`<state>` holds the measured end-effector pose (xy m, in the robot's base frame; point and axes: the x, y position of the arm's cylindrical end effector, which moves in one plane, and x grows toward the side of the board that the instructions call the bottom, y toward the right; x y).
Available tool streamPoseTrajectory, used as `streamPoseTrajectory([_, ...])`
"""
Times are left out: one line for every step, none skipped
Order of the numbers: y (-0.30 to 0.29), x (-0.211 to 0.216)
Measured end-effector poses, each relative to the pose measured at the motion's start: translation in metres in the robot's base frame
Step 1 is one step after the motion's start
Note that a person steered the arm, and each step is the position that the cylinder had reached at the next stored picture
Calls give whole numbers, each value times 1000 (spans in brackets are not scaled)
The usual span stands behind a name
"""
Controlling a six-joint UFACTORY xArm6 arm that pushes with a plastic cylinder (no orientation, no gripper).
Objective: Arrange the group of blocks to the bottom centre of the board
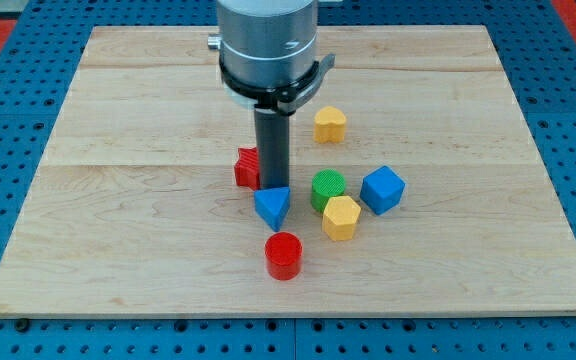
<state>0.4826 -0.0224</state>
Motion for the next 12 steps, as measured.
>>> streamPoseTrajectory([0,12])
streamPoseTrajectory([-10,-1])
streamPoseTrajectory([4,-37])
streamPoseTrajectory([61,-38])
streamPoseTrajectory([63,-5])
streamPoseTrajectory([57,11])
streamPoseTrajectory([68,12])
streamPoseTrajectory([129,12])
streamPoseTrajectory([137,48])
streamPoseTrajectory([118,76])
streamPoseTrajectory([73,78])
streamPoseTrajectory([78,76])
